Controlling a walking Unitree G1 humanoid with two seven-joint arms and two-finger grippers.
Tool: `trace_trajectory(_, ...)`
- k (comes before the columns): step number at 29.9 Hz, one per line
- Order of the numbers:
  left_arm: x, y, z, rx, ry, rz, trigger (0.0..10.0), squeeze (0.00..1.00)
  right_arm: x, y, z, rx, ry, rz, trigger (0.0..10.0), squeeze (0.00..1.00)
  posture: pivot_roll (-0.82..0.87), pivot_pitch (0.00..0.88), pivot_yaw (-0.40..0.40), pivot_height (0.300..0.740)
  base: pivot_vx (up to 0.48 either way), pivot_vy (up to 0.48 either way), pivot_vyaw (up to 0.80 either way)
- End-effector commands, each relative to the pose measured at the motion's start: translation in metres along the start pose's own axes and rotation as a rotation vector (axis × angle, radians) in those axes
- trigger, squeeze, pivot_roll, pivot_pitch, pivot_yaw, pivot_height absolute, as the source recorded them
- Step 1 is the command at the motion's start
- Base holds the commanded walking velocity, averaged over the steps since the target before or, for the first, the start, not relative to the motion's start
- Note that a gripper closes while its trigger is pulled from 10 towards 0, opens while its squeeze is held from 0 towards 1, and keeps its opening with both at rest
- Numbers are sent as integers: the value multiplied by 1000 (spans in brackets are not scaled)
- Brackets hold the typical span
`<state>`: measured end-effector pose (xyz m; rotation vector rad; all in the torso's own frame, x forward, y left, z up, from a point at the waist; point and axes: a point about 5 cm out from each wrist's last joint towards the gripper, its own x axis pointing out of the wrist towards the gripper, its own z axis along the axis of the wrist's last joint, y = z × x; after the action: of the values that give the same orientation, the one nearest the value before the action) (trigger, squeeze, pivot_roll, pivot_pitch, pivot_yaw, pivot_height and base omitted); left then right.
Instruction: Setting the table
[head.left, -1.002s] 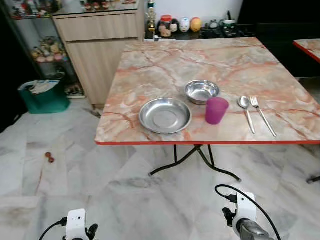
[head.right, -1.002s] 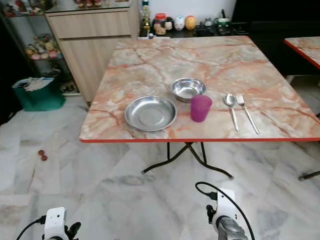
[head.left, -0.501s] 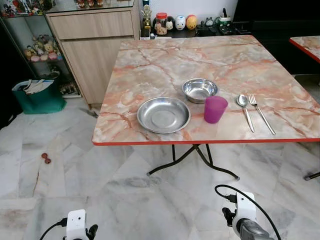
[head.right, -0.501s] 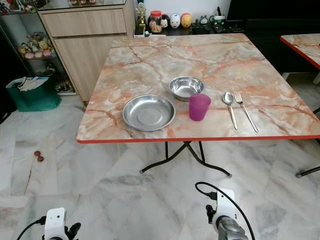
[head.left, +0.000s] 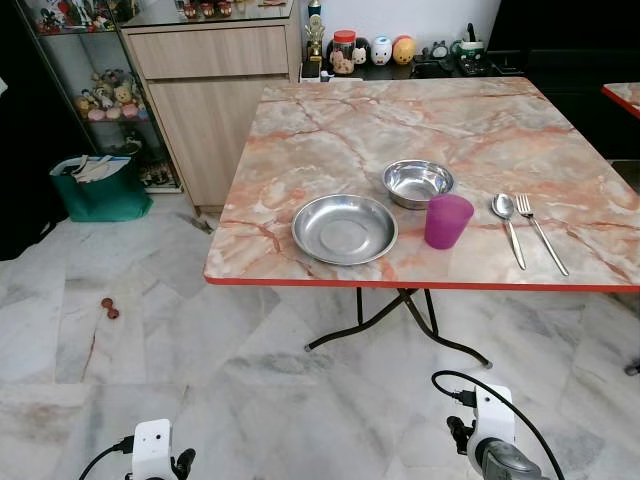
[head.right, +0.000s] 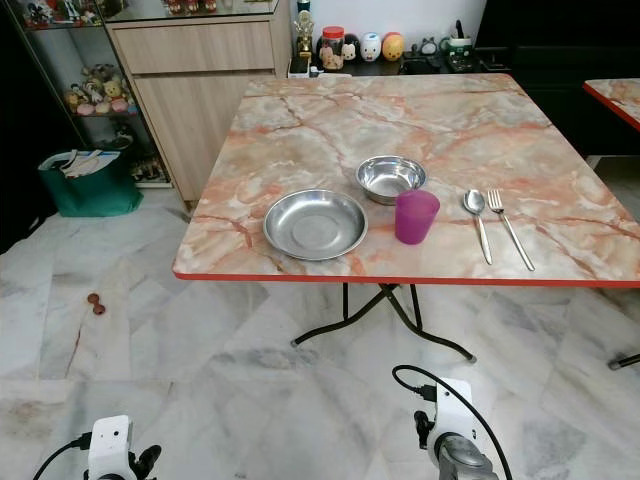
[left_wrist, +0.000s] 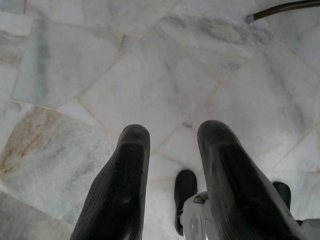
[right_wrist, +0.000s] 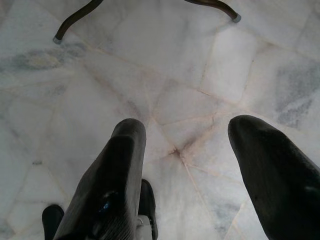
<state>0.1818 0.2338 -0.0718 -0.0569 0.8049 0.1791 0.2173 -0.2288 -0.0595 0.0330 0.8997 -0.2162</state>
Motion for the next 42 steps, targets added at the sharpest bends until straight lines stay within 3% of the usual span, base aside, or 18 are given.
trace_trajectory(1, -1, 5, 0, 1, -15, 18, 10000, 0, 0, 0, -1, -1, 0, 2, 10000, 0, -8, 0, 37, 740, 0, 0, 0)
trace_trajectory(6, -2, 8, 12, 48, -122, 30, 10000, 0, 0, -1, -3, -10, 6, 0, 10000, 0, -1, 0, 41, 740, 0, 0, 0)
trace_trajectory(8, -8, 16, 23, 65, -253, 68, 10000, 0, -1, -2, -4, -14, 9, -1, 10000, 0, -5, 0, 44, 740, 0, 0, 0)
trace_trajectory(9, -8, 16, 23, 65, -253, 68, 10000, 0, -1, -2, -4, -14, 9, -1, 10000, 0, -5, 0, 44, 740, 0, 0, 0)
trace_trajectory(11, -17, 19, 40, 82, -407, 70, 10000, 0, -1, -2, -5, -22, 13, 1, 10000, 0, 13, 0, 37, 740, 0, 0, 0)
trace_trajectory(16, -27, 17, 58, 105, -537, 65, 10000, 0, -1, -3, -6, -43, 16, 8, 10000, 0, 17, 0, 34, 740, 0, 0, 0)
trace_trajectory(18, -36, 11, 78, 199, -643, 52, 10000, 0, -1, -4, -5, -40, 13, 7, 10000, 0, 21, 0, 24, 740, 0, 0, 0)
trace_trajectory(23, -60, -2, 127, 175, -842, 41, 10000, 0, -1, -5, -4, -72, 13, 12, 10000, 0, 41, 0, 7, 740, 0, 0, 0)
trace_trajectory(24, -61, -3, 129, 178, -847, 38, 10000, 0, -1, -5, -4, -73, 13, 11, 10000, 0, 41, 0, 7, 740, 0, 0, 0)
trace_trajectory(25, -69, -16, 152, 211, -926, -2, 10000, 0, -1, -6, -4, -78, 16, 5, 10000, 0, 46, 0, -2, 740, 0, 0, 0)
trace_trajectory(27, -75, -26, 168, 214, -977, -32, 10000, 0, -1, -6, -4, -83, 18, 3, 10000, 0, 44, 0, -3, 740, 0, 0, 0)
trace_trajectory(31, -74, -57, 175, 234, -973, -149, 10000, 0, -1, -7, -4, -80, 20, 1, 10000, 0, 24, 0, 8, 740, 0, 0, 0)
trace_trajectory(37, -75, -71, 173, 194, -936, -208, 10000, 0, -1, -7, -5, -58, 18, -13, 10000, 0, 6, 0, 16, 740, 0, 0, 0)
trace_trajectory(42, -75, -69, 181, 173, -942, -199, 10000, 0, -1, -7, -6, -55, 33, -9, 10000, 0, 17, 0, 8, 740, 0, 0, -303)
